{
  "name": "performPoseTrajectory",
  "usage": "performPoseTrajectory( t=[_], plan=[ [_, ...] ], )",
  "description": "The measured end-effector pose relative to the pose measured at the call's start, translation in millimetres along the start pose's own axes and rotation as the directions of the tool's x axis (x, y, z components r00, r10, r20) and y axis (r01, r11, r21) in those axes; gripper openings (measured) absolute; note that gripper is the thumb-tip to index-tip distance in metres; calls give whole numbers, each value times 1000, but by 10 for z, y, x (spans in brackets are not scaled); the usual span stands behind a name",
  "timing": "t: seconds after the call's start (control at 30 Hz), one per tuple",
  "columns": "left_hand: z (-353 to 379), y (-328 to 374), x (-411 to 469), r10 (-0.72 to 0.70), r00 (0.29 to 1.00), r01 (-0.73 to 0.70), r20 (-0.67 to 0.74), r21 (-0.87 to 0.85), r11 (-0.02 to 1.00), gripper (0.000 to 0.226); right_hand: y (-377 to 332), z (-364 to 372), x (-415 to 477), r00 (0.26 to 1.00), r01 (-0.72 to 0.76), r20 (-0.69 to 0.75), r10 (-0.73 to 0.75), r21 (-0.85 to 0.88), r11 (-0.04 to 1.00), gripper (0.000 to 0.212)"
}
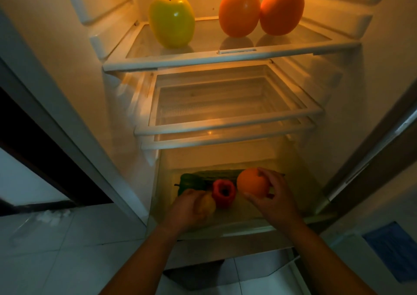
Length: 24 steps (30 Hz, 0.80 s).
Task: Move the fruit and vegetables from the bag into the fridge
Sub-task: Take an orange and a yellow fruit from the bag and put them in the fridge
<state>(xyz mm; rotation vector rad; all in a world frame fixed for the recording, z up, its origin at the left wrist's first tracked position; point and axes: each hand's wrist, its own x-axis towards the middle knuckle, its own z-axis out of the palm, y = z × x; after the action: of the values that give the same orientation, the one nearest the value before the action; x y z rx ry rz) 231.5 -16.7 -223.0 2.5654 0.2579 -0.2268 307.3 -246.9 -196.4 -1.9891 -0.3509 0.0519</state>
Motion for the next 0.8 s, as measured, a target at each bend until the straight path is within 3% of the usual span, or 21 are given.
performPoseTrajectory(
  t=[0.17, 0.37, 0.57, 0.67, 0.8],
  plan=[
    [41, -34, 19, -36, 999, 35, 21, 18, 999, 65, 6, 81, -21, 1000, 6, 10, -6, -2, 1000, 67],
    [-40, 8, -46, -49, 997, 42, -64, -93, 995, 60, -90, 83, 13, 999, 28, 15, -28, 3, 1000, 68],
    [-499, 325, -259, 62, 974, -91, -217, -124, 988, 53, -323, -46, 36, 984, 177, 5, -177, -15, 984, 70],
    [-963, 608, -451, 189, 929, -222, -320, -68, 973, 47, -598, -211, 66, 953, 298, -62, -297, 9, 955, 71],
    [-1480, 882, -611, 415, 747, -392, -520, 161, 906, 44, -1000, -433, 125, 919, 386, -113, -376, 77, 919, 67]
  ],
)
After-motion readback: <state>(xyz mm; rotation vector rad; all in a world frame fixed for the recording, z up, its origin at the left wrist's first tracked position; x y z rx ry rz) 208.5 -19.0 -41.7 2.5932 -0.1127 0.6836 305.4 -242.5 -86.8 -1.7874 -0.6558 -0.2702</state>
